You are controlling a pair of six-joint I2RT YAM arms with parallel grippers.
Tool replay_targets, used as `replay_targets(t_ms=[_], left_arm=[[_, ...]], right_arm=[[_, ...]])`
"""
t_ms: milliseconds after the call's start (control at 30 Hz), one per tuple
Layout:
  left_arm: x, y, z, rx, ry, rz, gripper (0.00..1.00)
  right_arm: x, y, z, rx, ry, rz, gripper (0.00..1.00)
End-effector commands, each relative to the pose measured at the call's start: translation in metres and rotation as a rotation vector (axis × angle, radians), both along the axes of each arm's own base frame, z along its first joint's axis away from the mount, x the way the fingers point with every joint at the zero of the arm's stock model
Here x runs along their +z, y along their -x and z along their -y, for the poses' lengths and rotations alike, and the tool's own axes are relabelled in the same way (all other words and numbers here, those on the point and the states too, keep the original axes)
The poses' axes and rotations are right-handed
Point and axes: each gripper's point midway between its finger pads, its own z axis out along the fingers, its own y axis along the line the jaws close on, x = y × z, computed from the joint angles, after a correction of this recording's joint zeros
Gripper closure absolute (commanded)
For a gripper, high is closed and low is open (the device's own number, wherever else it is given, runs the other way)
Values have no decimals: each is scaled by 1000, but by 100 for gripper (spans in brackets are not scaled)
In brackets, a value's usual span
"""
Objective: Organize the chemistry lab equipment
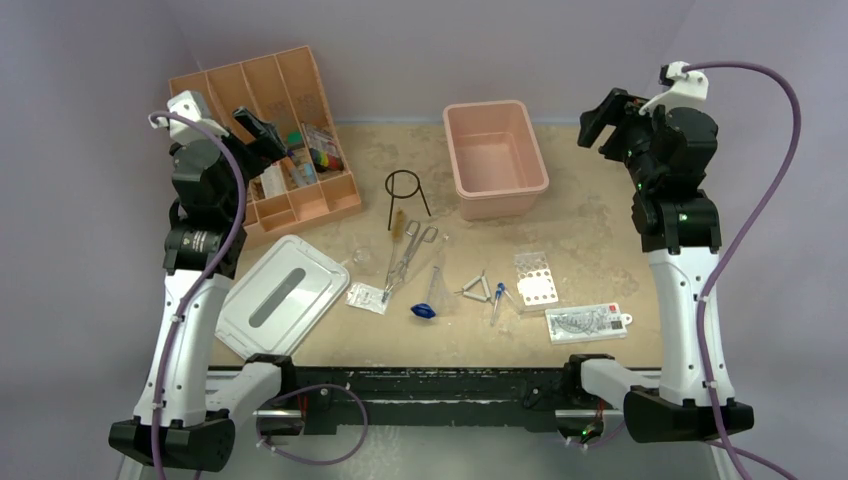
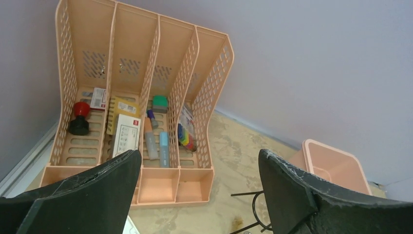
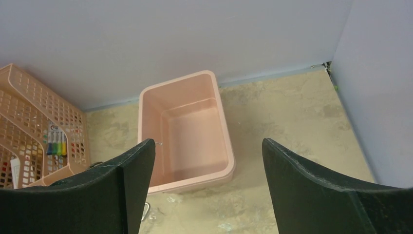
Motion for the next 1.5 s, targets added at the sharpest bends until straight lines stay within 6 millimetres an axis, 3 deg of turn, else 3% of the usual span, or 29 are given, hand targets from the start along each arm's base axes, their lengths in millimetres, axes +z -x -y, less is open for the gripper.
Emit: replay_targets(t_ms=[0, 133, 300, 400, 500, 700, 900, 1133, 1267, 1467], left_arm=[[23, -2, 2, -13, 9, 103, 9], [17, -7, 18, -73, 80, 126, 8], [-7, -16, 49, -212, 131, 104, 8], [-28, -20, 76, -331, 150, 74, 7], [-51, -20, 99, -398, 166, 26, 7], [-99, -16, 131, -457, 188, -87, 7], [-134, -20, 124, -370, 244, -162, 6], [-136, -26, 94, -190, 208, -225, 2], [-145, -23, 91, -163, 222, -260, 2], [-149, -17, 95, -174, 279, -247, 5]], right_arm=[[19, 2, 2, -15, -32, 63, 16], [7, 3, 5, -40, -59, 44, 14], [-16, 2, -10, 33, -98, 14, 13], [-27, 2, -30, 151, -97, -1, 13], [-44, 4, -68, 349, -89, -25, 15], [-89, -3, -135, 511, -102, -158, 18], [-125, -21, -196, 549, -38, -264, 21], [-168, -59, -258, 534, 110, -387, 25], [-193, -85, -270, 464, 153, -424, 34], [-229, -108, -291, 461, 170, -484, 40]])
